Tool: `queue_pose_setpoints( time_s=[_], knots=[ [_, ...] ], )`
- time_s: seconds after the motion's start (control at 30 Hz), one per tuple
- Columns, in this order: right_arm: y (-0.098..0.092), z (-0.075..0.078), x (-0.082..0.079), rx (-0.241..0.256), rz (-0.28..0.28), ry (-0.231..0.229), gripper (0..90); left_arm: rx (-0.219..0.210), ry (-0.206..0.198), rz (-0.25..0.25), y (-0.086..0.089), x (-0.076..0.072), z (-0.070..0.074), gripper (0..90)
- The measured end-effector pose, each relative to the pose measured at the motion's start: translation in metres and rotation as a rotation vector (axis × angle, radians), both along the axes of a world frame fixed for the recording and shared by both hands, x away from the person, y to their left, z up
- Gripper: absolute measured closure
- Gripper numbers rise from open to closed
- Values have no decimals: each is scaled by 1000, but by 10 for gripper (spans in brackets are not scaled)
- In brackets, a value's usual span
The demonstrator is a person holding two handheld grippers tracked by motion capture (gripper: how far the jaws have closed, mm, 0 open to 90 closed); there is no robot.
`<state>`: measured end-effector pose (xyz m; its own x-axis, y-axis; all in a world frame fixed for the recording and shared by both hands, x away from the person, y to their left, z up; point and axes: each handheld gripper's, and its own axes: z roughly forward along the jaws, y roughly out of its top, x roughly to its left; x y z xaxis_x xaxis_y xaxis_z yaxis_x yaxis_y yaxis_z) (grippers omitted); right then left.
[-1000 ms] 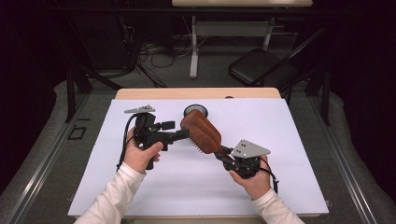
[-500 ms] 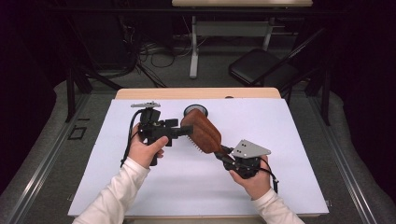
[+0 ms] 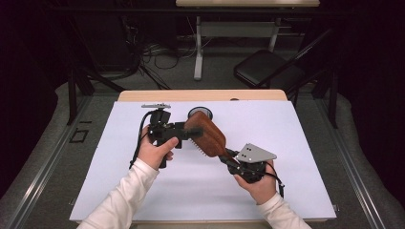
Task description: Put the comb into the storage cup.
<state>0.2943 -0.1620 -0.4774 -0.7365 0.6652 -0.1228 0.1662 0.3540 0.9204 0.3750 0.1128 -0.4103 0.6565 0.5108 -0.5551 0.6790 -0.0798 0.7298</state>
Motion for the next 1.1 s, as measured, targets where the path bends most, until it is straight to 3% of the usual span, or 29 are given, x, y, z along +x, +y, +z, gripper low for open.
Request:
queue_pose_setpoints(
  time_s=[0.33,0.6,0.9,1.1],
  knots=[
    [2,0,-1,3,1,-5,723,-36,30,-2,-4,2,0,155],
    [2,0,-1,-3,-1,-15,722,-32,49,-10,-7,4,-1,183],
    [3,-1,-2,-8,-5,-22,722,-34,51,-15,-7,4,-1,259],
    [3,-1,-2,-7,-7,-23,723,-27,40,13,-7,1,0,329]
  ],
)
